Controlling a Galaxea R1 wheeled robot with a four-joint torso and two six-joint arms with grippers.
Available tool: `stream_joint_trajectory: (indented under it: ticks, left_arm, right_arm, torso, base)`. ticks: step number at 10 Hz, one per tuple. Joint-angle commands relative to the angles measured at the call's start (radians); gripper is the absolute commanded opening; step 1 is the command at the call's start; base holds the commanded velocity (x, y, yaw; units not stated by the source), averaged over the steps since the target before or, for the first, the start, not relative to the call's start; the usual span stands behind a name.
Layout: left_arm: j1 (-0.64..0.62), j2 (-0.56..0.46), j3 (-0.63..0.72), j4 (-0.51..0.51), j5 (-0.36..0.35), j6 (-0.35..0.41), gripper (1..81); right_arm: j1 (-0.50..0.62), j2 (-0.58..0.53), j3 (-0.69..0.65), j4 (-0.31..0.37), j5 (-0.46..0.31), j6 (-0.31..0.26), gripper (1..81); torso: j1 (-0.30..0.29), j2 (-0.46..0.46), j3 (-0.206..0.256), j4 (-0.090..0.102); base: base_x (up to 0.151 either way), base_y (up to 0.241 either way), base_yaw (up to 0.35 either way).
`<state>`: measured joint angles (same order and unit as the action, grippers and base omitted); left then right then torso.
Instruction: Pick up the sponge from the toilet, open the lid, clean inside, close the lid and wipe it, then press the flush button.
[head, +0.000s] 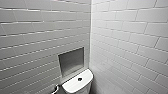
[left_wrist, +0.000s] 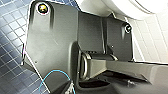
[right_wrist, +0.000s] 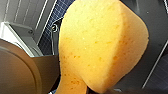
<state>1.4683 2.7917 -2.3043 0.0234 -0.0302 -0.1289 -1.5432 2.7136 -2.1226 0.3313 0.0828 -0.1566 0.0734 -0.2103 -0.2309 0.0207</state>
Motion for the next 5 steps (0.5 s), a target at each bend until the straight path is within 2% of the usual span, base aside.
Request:
stream_joint_trajectory:
  ticks: [1, 3, 4, 5]
  left_arm:
    - [-0.113, -0.167, 0.216, 0.012, 0.062, 0.003, 81.1]
    - [-0.180, -0.284, 0.386, 0.009, 0.068, 0.003, 81.1]
    - [-0.237, -0.359, 0.473, 0.001, 0.101, 0.000, 81.1]
    - [-0.288, -0.412, 0.542, 0.000, 0.133, -0.003, 81.1]
  right_arm:
    - [0.050, -0.167, 0.204, -0.005, -0.024, 0.002, 1.0]
    - [0.056, -0.183, 0.224, -0.005, -0.023, 0.002, 1.0]
    - [0.063, -0.194, 0.231, -0.003, -0.023, 0.003, 1.0]
    - [0.065, -0.205, 0.248, -0.006, -0.023, 0.003, 1.0]
  torso:
    - [0.000, 0.000, -0.060, 0.000]
    - [0.000, 0.000, -0.103, 0.000]
    - [0.000, 0.000, -0.133, 0.000]
    - [0.000, 0.000, -0.090, 0.000]
  base:
    - [0.000, 0.000, 0.000]
    - [0.000, 0.000, 0.000]
    - [0.000, 0.000, 0.000]
    - [0.000, 0.000, 0.000]
